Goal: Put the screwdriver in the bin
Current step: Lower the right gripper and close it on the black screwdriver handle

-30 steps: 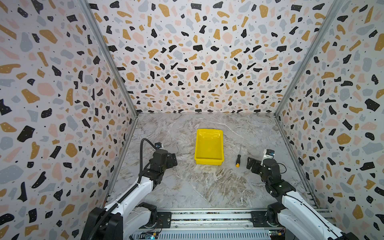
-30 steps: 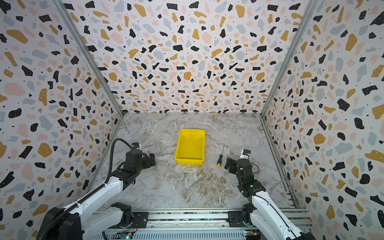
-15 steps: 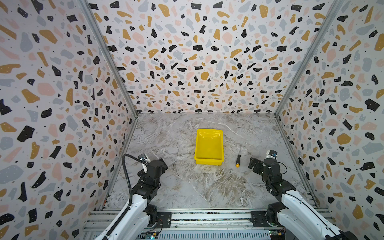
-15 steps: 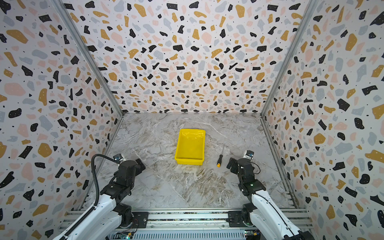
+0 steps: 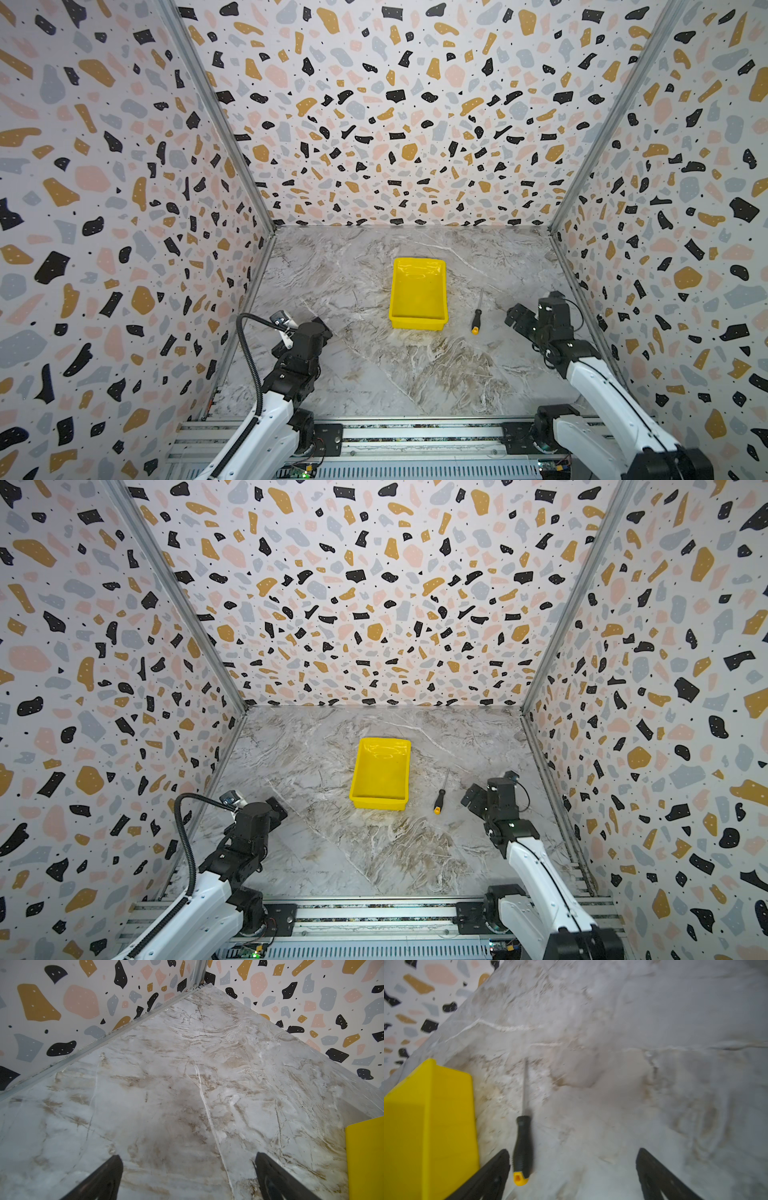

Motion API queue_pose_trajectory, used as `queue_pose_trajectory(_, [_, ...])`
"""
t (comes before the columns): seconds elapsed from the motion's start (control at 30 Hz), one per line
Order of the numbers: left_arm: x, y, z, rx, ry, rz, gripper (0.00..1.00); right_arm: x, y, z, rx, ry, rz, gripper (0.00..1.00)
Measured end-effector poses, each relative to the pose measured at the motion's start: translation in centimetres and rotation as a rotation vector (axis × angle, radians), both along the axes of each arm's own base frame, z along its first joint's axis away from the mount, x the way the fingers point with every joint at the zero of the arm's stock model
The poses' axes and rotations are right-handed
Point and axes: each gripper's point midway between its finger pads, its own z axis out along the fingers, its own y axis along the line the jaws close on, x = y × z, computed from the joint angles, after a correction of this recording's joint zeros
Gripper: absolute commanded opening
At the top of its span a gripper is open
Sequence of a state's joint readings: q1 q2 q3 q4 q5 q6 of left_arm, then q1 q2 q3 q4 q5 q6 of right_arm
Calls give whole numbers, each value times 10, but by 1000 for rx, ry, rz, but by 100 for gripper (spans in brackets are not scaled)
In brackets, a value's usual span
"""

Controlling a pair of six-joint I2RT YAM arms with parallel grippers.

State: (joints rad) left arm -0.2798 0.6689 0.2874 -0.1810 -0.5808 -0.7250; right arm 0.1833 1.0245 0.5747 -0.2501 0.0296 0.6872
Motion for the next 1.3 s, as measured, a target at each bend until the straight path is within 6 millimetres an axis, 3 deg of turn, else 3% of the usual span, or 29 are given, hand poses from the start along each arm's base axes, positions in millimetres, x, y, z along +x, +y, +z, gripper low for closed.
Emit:
queue_pose_trajectory(0.17, [1, -3, 0, -4, 3, -20, 100, 14, 82, -16, -49, 164, 220, 75])
queue_pose_trajectory(0.27, [1, -5, -1, -3, 10, -38, 100, 10, 105, -25, -74, 212, 260, 70])
queue_pose_trajectory(0.67, [3, -10, -2, -7, 13, -65, 100, 5, 88, -53, -122, 318, 186, 52])
queue_pose_trajectory(1.07, [5, -15, 0, -15, -4, -99, 99, 6, 83, -78, -111, 402, 183, 48])
queue_pose_trajectory(1.3, [6, -16, 0, -19, -8, -103, 98, 7, 84, -79, -111, 399, 190, 46])
